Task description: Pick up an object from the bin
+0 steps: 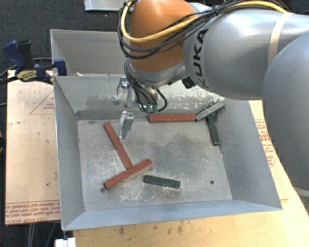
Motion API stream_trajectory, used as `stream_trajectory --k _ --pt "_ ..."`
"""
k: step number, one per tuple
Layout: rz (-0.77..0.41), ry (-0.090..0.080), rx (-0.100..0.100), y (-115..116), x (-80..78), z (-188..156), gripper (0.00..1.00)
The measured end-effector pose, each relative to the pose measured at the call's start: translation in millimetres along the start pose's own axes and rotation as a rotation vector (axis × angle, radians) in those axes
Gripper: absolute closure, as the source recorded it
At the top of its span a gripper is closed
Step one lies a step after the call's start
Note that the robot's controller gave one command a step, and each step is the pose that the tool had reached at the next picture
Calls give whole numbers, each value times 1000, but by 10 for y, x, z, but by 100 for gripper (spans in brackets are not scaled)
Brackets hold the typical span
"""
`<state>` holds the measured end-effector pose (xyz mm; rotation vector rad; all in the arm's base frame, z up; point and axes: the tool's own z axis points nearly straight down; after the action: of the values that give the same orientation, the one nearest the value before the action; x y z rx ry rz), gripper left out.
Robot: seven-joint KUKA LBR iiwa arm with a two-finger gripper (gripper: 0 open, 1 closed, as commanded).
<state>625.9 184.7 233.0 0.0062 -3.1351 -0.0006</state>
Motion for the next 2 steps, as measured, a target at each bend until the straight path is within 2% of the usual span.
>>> stream_trajectory --k 1,2 --pt "3 -8 -1 -9 -16 -51 0" --pt "25 -11 -2 -250 553 303 0"
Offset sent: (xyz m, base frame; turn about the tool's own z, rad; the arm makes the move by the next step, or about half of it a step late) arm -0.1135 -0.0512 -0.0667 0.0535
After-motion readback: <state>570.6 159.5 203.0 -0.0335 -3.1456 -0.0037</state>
